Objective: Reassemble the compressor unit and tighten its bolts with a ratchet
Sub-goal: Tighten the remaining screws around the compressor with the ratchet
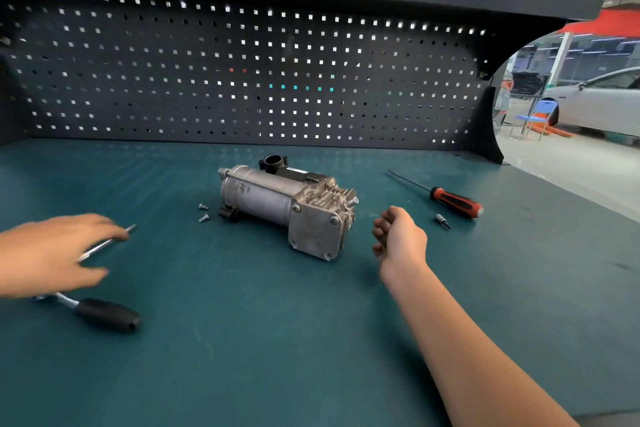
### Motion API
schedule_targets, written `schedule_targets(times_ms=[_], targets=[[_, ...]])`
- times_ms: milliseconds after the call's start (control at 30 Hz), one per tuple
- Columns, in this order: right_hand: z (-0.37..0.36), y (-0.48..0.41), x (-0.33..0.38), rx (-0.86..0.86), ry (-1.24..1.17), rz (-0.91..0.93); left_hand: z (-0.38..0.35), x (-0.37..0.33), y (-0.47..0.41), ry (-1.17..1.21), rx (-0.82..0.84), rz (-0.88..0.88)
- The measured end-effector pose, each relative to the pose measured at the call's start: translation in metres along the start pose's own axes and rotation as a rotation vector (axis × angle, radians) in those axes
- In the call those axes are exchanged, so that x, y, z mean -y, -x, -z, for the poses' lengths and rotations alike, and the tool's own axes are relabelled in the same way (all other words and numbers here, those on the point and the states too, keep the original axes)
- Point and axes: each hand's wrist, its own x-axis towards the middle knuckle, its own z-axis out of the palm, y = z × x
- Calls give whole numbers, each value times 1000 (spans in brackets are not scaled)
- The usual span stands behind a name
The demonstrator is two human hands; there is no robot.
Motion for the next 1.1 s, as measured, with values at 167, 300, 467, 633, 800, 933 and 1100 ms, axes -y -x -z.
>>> schedule_targets(times_ms=[167,300,467,633,800,933,1100], targets=[[-3,6,0,-13,129,278,22,-126,-8,-92,21,-56],[-32,21,28,205,429,676,13,-200,-40,488,69,60],[-114,13,58,557,1156,908,-2,-241,-60,752,37,181],[-170,-12,33,812,1621,686,-13,-258,-58,744,-54,222],[-176,-36,-1,813,1878,708,-20,-267,-57,761,-145,184],[-175,-38,-16,886,1768,806,-25,-269,-60,558,-203,182],[-191,-34,-23,886,1851,777,-26,-270,-62,472,-153,177]])
